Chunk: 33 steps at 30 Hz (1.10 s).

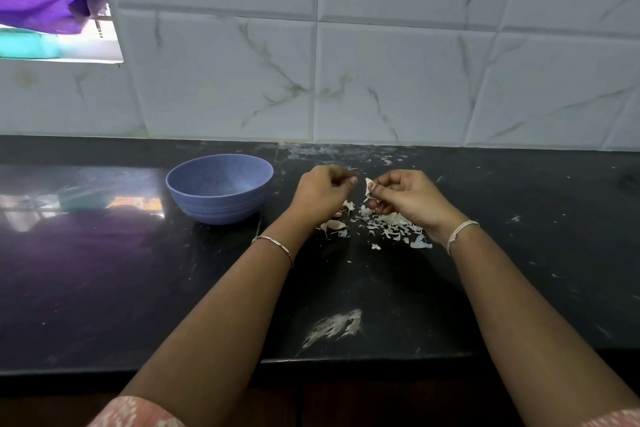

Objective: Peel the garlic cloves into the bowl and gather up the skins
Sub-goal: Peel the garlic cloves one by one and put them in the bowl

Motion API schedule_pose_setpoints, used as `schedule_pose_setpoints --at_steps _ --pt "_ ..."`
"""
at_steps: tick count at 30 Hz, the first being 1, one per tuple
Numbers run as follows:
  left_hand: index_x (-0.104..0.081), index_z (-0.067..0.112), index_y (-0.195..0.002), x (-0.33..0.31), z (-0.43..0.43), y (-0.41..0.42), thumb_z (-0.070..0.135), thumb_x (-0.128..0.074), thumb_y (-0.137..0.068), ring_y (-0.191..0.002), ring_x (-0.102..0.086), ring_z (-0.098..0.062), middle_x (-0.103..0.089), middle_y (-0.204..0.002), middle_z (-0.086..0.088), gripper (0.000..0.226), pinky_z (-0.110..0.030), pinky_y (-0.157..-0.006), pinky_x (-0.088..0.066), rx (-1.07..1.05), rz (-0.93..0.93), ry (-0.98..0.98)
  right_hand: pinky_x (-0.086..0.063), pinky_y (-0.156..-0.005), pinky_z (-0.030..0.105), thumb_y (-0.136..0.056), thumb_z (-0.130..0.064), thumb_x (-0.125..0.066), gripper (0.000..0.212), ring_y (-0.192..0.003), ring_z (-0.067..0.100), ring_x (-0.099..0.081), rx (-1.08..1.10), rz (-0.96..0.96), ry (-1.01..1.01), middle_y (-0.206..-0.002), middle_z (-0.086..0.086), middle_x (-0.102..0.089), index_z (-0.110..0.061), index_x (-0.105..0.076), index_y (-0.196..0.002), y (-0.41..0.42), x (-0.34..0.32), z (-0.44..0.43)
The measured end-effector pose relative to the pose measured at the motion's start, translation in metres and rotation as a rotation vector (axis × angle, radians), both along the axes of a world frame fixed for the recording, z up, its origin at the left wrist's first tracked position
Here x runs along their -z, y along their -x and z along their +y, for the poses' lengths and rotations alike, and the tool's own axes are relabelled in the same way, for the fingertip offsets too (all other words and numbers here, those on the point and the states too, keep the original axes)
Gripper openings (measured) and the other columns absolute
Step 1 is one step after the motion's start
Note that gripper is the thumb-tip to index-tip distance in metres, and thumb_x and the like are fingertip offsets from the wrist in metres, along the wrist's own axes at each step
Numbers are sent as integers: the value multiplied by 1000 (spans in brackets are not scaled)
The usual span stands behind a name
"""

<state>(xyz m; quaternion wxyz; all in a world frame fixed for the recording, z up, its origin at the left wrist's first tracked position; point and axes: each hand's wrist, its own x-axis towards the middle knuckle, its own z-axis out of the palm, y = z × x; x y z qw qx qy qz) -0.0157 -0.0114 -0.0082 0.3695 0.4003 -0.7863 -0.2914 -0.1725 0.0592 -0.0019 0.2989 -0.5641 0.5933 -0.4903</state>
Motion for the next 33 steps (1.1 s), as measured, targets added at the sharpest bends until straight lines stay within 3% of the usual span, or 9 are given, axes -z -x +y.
schedule_pose_setpoints --at_steps 2,6,12,14,18,24,27,29,33 --pt "-70 17 -113 1 -1 3 26 -61 -96 -84 -65 -16 -71 -98 -2 22 -31 -80 -56 114 122 -125 -51 -59 17 -90 -17 -69 15 -60 8 -63 5 58 14 -72 7 -70 -2 -69 -91 0 1 -1" --pt "-69 7 -91 1 6 3 8 -67 -90 -59 -62 -7 -66 -73 -3 3 -16 -55 -52 226 359 -317 -51 -61 17 -87 -20 -72 21 -58 6 -60 31 103 31 -71 9 -68 1 -70 -88 2 2 -1" --pt "-68 5 -84 1 5 3 3 -67 -89 -53 -59 -4 -64 -72 -7 5 -15 -57 -54 186 548 -418 -51 -63 21 -83 -25 -76 13 -61 9 -61 58 122 67 -73 8 -68 -13 -71 -83 4 -1 -2" --pt "-67 5 -82 1 4 2 5 -66 -90 -52 -59 -5 -64 -65 -4 8 -16 -57 -54 160 604 -440 -50 -61 22 -84 -27 -76 13 -62 11 -61 156 262 95 -72 7 -69 -15 -72 -81 10 -1 -3" --pt "-66 4 -79 0 3 -1 9 -65 -92 -49 -56 -7 -61 -59 -2 14 -16 -53 -51 139 633 -465 -36 -53 9 -88 -29 -71 14 -57 3 -53 305 568 132 -62 -8 -60 -17 -71 -79 19 -3 1" --pt "-64 4 -85 1 6 1 6 -66 -90 -54 -60 -9 -65 -71 -6 6 -19 -57 -56 165 647 -502 -39 -63 24 -99 -30 -54 22 -65 -5 -58 263 630 170 -74 -15 -65 -22 -69 -85 20 -2 4" --pt "-65 4 -87 3 7 3 3 -68 -88 -57 -62 -10 -68 -75 -8 4 -19 -56 -56 177 627 -536 -42 -65 23 -86 -22 -71 3 -74 3 -55 253 670 233 -85 -12 -62 -22 -72 -89 17 -2 3" --pt "-65 4 -90 3 7 4 2 -69 -87 -55 -62 -10 -70 -74 -7 5 -19 -54 -55 170 623 -552 -49 -68 25 -79 -18 -77 13 -75 3 -57 257 640 301 -87 -11 -63 -24 -70 -88 13 -1 1" --pt "-69 6 -93 4 9 6 2 -69 -87 -56 -62 -10 -70 -77 -6 7 -19 -57 -55 179 584 -557 -49 -71 21 -80 -18 -72 35 -85 4 -60 137 587 365 -103 -12 -63 -26 -66 -114 5 2 1"
